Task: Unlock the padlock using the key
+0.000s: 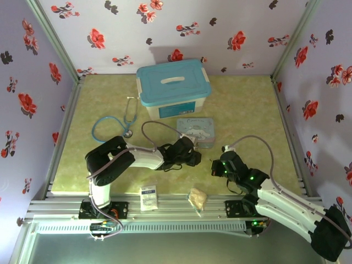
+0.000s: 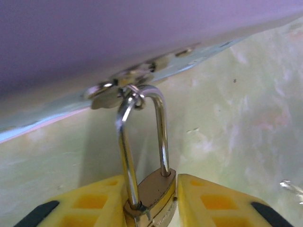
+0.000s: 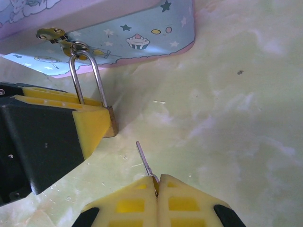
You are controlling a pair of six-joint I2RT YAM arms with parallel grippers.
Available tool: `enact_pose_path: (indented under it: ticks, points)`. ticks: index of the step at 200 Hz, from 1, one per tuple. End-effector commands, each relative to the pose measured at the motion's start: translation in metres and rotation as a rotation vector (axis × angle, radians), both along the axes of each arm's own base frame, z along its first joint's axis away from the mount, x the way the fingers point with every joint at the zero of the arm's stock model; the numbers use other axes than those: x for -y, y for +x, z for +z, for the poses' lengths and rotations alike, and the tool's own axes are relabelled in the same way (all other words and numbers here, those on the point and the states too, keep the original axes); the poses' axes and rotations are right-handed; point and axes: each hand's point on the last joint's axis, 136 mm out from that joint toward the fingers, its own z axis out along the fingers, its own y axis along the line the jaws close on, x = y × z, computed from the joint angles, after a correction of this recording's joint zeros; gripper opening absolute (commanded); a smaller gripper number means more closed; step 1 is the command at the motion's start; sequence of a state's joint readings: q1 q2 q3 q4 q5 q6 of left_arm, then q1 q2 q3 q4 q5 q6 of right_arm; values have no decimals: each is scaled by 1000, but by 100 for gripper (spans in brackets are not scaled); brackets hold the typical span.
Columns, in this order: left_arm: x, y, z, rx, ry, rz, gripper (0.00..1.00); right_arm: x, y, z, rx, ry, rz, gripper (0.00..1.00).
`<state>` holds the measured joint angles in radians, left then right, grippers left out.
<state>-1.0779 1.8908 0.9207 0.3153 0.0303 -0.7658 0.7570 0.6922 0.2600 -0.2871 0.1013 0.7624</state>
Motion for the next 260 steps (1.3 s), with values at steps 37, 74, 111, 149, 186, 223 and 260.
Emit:
enact_pose_path:
  ticks: [37, 74, 111, 149, 186, 223, 260]
  points:
    - [12, -7, 10, -44, -127, 41, 18, -24, 0, -7, -35, 198, -16, 0]
    - [11, -6, 20, -87, -231, 115, 10, -25, -10, -26, -175, 313, -38, 0]
    - [6, -2, 27, -93, -287, 174, 4, -21, -14, -29, -229, 431, -38, 0]
    - [-3, 3, 41, -79, -386, 276, 0, -24, -13, -17, -223, 527, -27, 0]
    - [-11, 10, 49, -85, -522, 370, 0, -26, -6, -10, -231, 614, -75, 0]
    - [-13, 12, 51, -117, -605, 409, 0, -31, 5, -5, -233, 667, -100, 0]
    - [-15, 13, 49, -138, -653, 433, 0, -42, 11, -2, -248, 690, -58, 0]
